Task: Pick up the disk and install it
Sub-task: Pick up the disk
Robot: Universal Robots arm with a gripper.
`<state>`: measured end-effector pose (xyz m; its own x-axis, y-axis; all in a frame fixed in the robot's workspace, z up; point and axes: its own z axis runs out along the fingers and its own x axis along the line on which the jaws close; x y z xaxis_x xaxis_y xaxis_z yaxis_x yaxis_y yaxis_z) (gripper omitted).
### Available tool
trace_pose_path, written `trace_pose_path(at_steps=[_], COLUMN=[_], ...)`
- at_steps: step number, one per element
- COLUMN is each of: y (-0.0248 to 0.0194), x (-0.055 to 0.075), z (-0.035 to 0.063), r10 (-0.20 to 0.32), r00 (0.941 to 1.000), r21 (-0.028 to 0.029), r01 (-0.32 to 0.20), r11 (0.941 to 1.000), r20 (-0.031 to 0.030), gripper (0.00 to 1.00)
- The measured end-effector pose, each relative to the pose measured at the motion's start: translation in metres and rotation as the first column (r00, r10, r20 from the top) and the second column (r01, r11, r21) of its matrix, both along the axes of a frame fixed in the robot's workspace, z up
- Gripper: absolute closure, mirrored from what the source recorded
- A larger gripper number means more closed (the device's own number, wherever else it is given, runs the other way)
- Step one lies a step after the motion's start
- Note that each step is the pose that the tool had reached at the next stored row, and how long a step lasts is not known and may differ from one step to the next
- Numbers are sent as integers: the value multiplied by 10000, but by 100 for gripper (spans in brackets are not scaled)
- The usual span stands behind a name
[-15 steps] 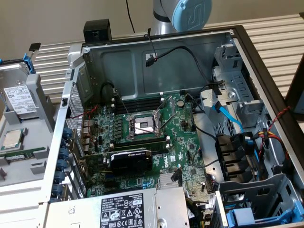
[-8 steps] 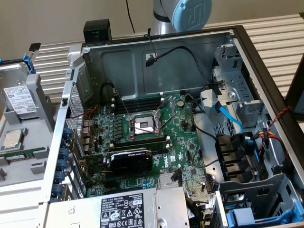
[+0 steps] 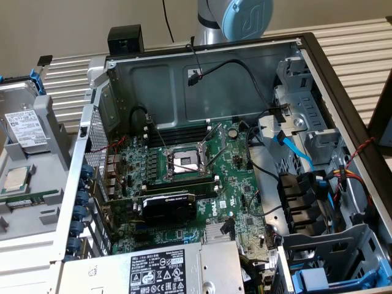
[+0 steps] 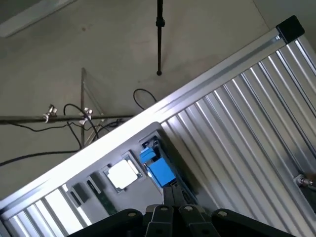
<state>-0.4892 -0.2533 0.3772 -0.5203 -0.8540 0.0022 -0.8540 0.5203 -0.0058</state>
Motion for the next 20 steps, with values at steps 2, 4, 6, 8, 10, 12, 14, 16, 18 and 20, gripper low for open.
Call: trace_pose_path(at_steps=[2, 4, 6, 8, 10, 12, 14, 16, 18, 20], y=[-1, -1, 0, 0, 0, 0, 0, 0, 0, 0], x=[0, 0, 0, 0, 0, 0, 0, 0, 0, 0], z=[0, -1, -1, -1, -1, -1, -1, -1, -1, -2], r10=[367, 720, 1079, 1451, 1800, 2152, 2507, 2859, 3212, 3556], r00=[9993, 9974, 9942, 9894, 9837, 9766, 9681, 9583, 9470, 9346], r21=[0, 0, 0, 0, 0, 0, 0, 0, 0, 0], r01=[-367, -720, -1079, -1451, -1800, -2152, -2507, -2859, -3212, -3556], r11=[9993, 9974, 9942, 9894, 9837, 9766, 9681, 9583, 9470, 9346], r20=[0, 1, 0, 0, 0, 0, 0, 0, 0, 0], gripper=[89, 89, 89, 89, 89, 89, 89, 89, 89, 89])
